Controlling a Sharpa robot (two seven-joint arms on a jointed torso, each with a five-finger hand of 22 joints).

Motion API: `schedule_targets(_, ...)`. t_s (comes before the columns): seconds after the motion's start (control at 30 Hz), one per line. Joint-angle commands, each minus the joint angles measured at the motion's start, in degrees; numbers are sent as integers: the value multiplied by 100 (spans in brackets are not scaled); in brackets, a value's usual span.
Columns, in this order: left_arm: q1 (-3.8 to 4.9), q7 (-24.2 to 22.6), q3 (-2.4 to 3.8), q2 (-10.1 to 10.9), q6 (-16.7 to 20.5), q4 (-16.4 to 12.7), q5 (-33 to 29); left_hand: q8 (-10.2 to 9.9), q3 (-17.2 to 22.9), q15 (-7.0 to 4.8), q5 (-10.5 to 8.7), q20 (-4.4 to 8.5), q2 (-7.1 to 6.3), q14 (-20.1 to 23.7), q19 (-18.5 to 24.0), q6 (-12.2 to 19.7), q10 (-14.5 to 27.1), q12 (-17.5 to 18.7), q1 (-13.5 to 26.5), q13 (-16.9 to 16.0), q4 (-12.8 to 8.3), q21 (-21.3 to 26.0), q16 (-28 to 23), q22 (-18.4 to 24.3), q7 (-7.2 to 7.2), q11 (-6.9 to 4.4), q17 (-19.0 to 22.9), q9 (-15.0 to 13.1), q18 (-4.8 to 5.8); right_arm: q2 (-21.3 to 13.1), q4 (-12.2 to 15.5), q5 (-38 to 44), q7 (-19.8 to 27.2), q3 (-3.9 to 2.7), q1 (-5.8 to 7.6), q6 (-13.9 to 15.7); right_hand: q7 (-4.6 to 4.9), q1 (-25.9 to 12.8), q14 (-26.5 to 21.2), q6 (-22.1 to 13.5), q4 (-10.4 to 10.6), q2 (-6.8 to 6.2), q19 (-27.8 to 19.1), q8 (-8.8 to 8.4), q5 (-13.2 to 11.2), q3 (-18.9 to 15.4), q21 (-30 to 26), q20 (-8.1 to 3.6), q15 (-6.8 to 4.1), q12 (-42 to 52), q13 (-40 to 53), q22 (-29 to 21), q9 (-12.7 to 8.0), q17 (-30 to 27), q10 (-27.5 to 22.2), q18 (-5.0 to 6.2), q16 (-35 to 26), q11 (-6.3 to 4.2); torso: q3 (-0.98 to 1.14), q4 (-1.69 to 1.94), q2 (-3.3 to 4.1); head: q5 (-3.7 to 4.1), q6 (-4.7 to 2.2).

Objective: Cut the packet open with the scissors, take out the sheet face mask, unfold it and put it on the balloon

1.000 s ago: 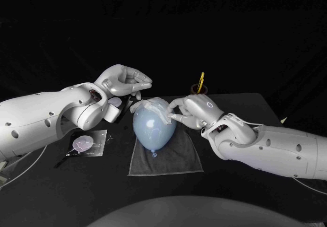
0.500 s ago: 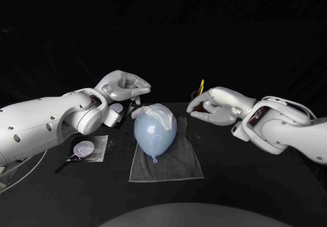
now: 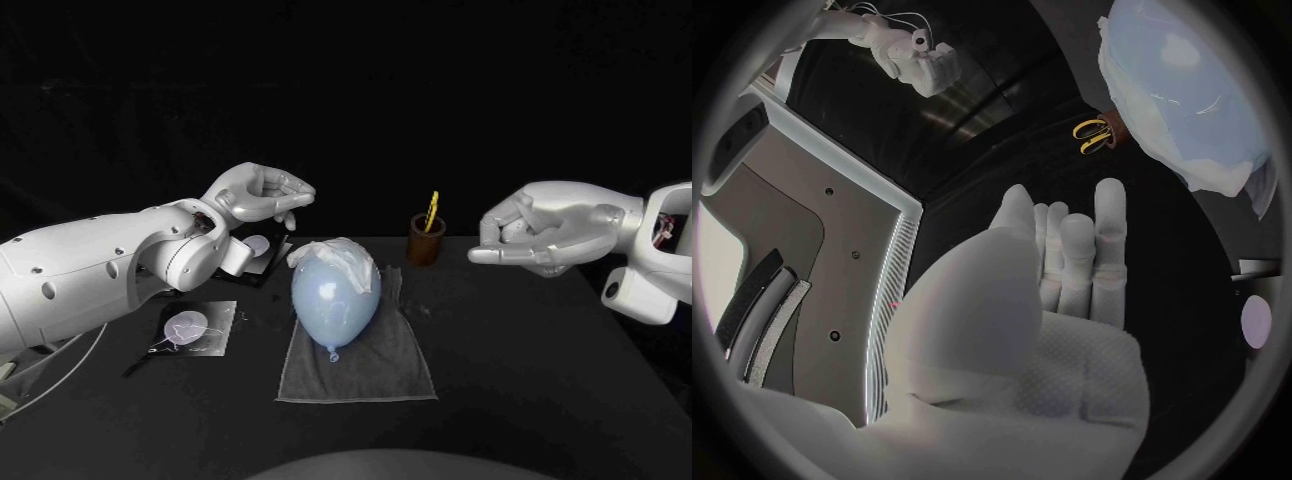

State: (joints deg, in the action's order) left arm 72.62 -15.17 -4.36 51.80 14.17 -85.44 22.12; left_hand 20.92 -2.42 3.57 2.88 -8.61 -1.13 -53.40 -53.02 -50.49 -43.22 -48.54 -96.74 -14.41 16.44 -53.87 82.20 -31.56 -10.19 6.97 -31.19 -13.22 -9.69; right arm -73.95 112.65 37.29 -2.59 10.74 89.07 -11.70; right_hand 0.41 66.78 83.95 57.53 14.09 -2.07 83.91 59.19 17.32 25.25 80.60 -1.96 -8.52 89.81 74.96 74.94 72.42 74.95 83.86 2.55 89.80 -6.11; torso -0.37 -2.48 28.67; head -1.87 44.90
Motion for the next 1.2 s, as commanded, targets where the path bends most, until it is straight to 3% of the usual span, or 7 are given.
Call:
schedule_targets(0.03,-5,-257,3,58,-146,-35,-524,-28,30,-11,-7,-11,-2,-50,25,38,33,23,-32,5,11,-21,-5,-6,-1,0,-16,10,-81,225,-83,-492,-590,33,27,-245,-387,153,605,1267,-129,293,450,952,-39,245,162,-80,-78,19,1504,1292,219,1505,614,-99,20,-68,-6,16,12,-87,0)
schedule_targets(0.2,-3,-291,3,121,-120,-69,-674,-31,30,-9,-7,-13,0,-59,23,39,27,20,-19,5,15,-24,-2,-8,-2,0,-25,10,-81,871,-337,-339,-809,72,-157,372,-426,-214,605,1539,-529,246,487,1204,440,849,322,-125,-116,19,1504,1340,544,1505,614,-130,20,-108,-22,9,30,-161,67)
schedule_targets(0.33,-1,-307,4,126,-97,-59,-754,-33,31,-9,-7,-14,1,-63,22,40,24,19,-10,5,18,-26,-1,-9,-3,1,-27,11,-82,1859,-854,-351,-958,87,-551,767,-436,-610,605,1754,-759,274,493,1419,559,1197,357,-135,-124,19,1504,1349,777,1505,614,-136,20,-122,-41,29,50,-234,80)
schedule_targets(0.5,-1,-323,5,79,-87,-22,-789,-33,31,-9,-7,-14,1,-62,21,40,24,19,-9,5,18,-27,-2,-9,-3,1,-24,11,-82,2981,-1688,-478,-1118,98,-944,839,-433,-788,605,1792,-875,324,486,1467,634,1362,331,-135,-125,19,1504,1341,858,1505,614,-131,20,-119,-51,47,45,-220,81)
schedule_targets(0.63,0,-320,5,37,-94,16,-798,-35,33,-8,-7,-14,2,-63,21,42,23,18,-7,6,17,-28,-1,-10,-3,0,-24,11,-82,3483,-2185,-658,-1148,103,-1114,745,-428,-876,605,1798,-893,368,493,1479,632,1417,365,-134,-122,19,1504,1351,888,1505,614,-138,20,-113,-49,34,43,-231,120)
schedule_targets(1.0,0,-307,4,-91,-114,115,-803,-42,44,-9,-6,-15,3,-71,19,49,26,20,-17,8,6,-33,0,-12,-1,-2,-32,13,-83,3849,-2648,-805,-923,102,-1276,774,-422,-970,605,1785,-970,402,490,1473,692,1498,358,-130,-117,19,1504,1348,919,1505,614,-136,20,-107,-32,21,29,-203,23)
schedule_targets(1.2,-1,-297,4,-129,-142,100,-792,-42,44,-9,-6,-15,3,-71,19,49,26,20,-17,8,6,-33,0,-12,-1,-2,-32,13,-83,3641,-2512,-749,-865,100,-1301,780,-421,-980,605,1777,-977,404,487,1465,697,1505,339,-130,-116,19,1504,1343,919,1505,614,-133,20,-106,-31,16,35,-169,-27)
